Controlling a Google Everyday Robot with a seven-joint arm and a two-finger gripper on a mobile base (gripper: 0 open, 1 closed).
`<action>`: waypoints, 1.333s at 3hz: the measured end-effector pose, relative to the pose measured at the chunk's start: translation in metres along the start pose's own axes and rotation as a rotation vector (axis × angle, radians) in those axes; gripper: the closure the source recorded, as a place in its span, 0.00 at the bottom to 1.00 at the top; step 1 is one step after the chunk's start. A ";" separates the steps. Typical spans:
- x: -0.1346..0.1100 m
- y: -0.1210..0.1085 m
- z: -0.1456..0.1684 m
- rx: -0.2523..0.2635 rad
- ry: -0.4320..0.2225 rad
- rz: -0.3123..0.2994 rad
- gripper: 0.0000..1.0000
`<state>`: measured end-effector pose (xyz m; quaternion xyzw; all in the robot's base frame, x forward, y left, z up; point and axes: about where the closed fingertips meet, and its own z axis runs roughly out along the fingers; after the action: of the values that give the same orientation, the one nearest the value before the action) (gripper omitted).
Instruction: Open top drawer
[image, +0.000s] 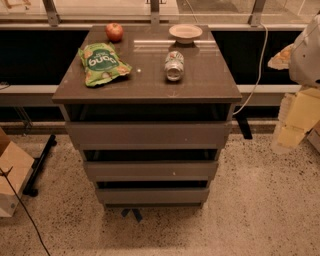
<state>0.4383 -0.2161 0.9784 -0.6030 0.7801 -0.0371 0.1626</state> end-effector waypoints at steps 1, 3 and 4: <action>-0.001 0.000 0.000 0.008 -0.005 0.001 0.00; -0.010 -0.004 0.038 0.034 -0.078 0.015 0.00; -0.017 -0.008 0.071 0.018 -0.125 0.030 0.00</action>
Offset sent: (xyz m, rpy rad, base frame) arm 0.0175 0.0149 -0.0354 0.0737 -0.0635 -0.0074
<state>0.4706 -0.1918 0.9175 -0.5906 0.7772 -0.0041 0.2170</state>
